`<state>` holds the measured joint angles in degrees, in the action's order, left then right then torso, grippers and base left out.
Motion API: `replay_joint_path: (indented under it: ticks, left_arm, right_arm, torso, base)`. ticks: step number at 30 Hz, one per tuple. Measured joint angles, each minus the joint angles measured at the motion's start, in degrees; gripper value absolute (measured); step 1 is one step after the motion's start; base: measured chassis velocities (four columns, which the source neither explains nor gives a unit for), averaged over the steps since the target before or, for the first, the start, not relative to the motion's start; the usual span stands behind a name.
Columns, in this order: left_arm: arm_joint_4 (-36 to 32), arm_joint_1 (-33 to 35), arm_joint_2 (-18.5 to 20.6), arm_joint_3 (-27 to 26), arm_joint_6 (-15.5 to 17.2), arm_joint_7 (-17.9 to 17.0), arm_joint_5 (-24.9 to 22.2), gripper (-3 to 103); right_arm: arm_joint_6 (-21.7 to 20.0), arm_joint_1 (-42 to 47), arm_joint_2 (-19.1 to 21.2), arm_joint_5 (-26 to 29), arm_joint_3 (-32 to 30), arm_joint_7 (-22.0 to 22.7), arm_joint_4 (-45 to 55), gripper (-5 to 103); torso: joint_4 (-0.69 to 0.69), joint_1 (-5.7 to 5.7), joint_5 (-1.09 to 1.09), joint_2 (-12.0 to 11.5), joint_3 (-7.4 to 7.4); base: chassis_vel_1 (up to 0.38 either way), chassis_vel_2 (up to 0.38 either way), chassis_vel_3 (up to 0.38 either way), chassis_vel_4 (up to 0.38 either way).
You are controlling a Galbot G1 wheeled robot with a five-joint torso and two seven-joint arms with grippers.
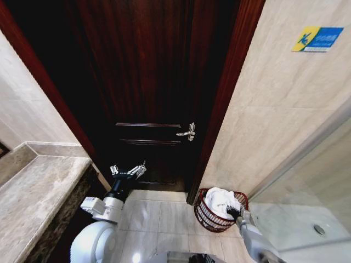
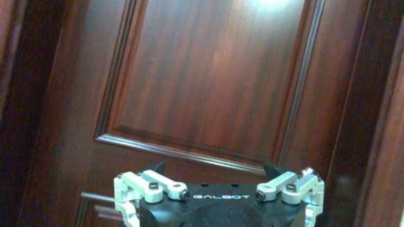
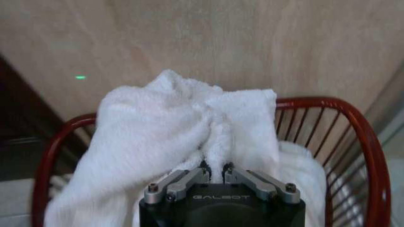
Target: Discard the used towel into the hamper.
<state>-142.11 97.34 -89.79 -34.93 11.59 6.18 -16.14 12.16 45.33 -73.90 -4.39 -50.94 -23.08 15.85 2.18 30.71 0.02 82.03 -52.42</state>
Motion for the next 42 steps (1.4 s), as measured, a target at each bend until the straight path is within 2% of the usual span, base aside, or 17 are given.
replay_joint_path:
  ticks: [6,8,9,10,11,13,17,20,21,23,25,26,29,30,32,37,42]
  left_arm:
    - [0.00,-0.03,0.01,0.00,0.00,0.00,0.00,100]
    - [0.00,-0.03,0.01,0.00,0.00,0.00,0.00,100]
    - [0.00,-0.03,0.01,0.00,0.00,0.00,0.00,100]
    - [0.00,-0.03,0.01,0.00,0.00,0.00,0.00,100]
    - [0.00,-0.02,0.00,0.00,0.00,0.00,0.00,100]
    - [0.00,-0.01,0.00,0.00,0.00,0.00,0.00,100]
    - [0.00,0.00,0.00,0.00,0.00,0.00,0.00,100]
    - [0.00,0.01,0.00,0.00,0.00,0.00,0.00,100]
    - [0.00,0.01,0.01,0.00,0.00,0.00,0.00,100]
    - [0.00,0.00,0.00,0.00,0.00,0.00,0.00,100]
    - [0.00,-0.01,0.00,0.00,0.00,0.00,0.00,100]
    - [0.00,-0.01,0.00,0.00,0.00,0.00,0.00,100]
    - [0.00,-0.01,0.00,0.00,0.00,0.00,0.00,100]
    - [0.00,-0.01,0.00,0.00,0.00,0.00,0.00,100]
    - [0.00,-0.01,0.00,0.00,0.00,0.00,0.00,100]
    - [0.00,-0.01,0.00,0.00,0.00,0.00,0.00,100]
    - [0.00,0.00,0.00,0.00,0.00,0.00,0.00,100]
  right_arm:
    - [-2.04,1.39,0.09,-5.92,-0.25,0.93,0.51,5]
    - [-3.24,3.21,-0.31,-8.35,-0.44,0.94,1.01,14]
    - [-3.54,3.45,-0.58,-9.02,-0.60,0.93,0.75,19]
    - [-3.54,3.45,-0.58,-9.02,-0.60,0.93,0.75,19]
    - [-3.79,3.51,-0.83,-9.44,-0.71,1.09,0.30,25]
    - [-3.86,3.51,-0.90,-9.50,-0.72,1.21,0.17,25]
    - [-4.41,1.85,-0.89,-10.25,-0.54,3.36,-2.24,47]
    - [-4.97,0.80,-0.88,-10.63,-0.04,5.73,-3.49,53]
    - [-5.46,-0.22,-0.85,-10.73,0.18,6.96,-4.65,64]
    - [-5.75,-1.22,-0.75,-10.74,0.28,7.70,-5.77,64]
    - [-6.54,-2.39,-0.61,-10.74,0.36,8.21,-7.00,75]
    - [-6.54,-2.39,-0.61,-10.74,0.36,8.21,-7.00,75]
    - [-9.29,-4.71,-0.73,-11.28,0.55,11.22,-9.74,90]
    - [-9.29,-4.71,-0.73,-11.28,0.55,11.22,-9.74,90]
    - [-12.84,-5.75,-1.00,-11.30,0.39,12.77,-10.58,98]
    - [-16.15,-5.58,-1.36,-11.28,-0.36,13.41,-10.90,100]
    - [-16.59,-4.42,-1.16,-10.82,-0.64,12.89,-10.02,100]
  torso:
    - [0.00,0.09,-0.06,-0.03,-0.02]
    - [-0.03,0.11,-0.02,-0.04,-0.03]
    - [-0.01,0.09,-0.02,-0.04,-0.03]
    - [-0.01,0.09,-0.02,-0.04,-0.03]
    - [0.03,0.06,-0.01,-0.04,-0.02]
    - [0.03,0.04,0.01,-0.04,-0.02]
    - [0.00,-0.04,-0.02,0.00,0.01]
    - [0.00,-0.04,-0.02,0.00,0.01]
    - [0.00,-0.02,-0.02,0.00,0.00]
    - [0.00,0.00,-0.02,-0.01,-0.01]
    - [0.00,0.03,-0.02,-0.02,-0.01]
    - [0.00,0.03,-0.02,-0.02,-0.01]
    - [-0.01,0.03,-0.03,-0.02,-0.01]
    - [-0.01,0.03,-0.03,-0.02,-0.01]
    - [0.01,0.02,-0.03,-0.02,-0.01]
    - [0.02,0.02,-0.01,-0.02,-0.01]
    - [0.01,0.02,0.00,-0.02,-0.01]
  base:
    - [-0.201,0.183,0.176,-0.205]
    - [-0.104,0.148,0.078,-0.138]
    - [-0.078,0.126,0.010,-0.009]
    - [-0.078,0.126,0.010,-0.009]
    - [0.000,0.000,0.000,0.000]
    - [0.000,0.000,0.000,0.000]
    - [0.034,-0.058,-0.033,0.048]
    - [0.023,-0.042,-0.035,0.009]
    - [0.000,0.000,0.000,0.000]
    - [0.000,0.000,0.000,0.000]
    - [0.000,0.000,0.000,0.000]
    - [0.000,0.000,0.000,0.000]
    - [0.000,0.000,0.000,0.000]
    - [0.000,0.000,0.000,0.000]
    - [0.000,0.000,0.000,0.000]
    - [0.000,0.000,0.000,0.000]
    - [0.000,0.000,0.000,0.000]
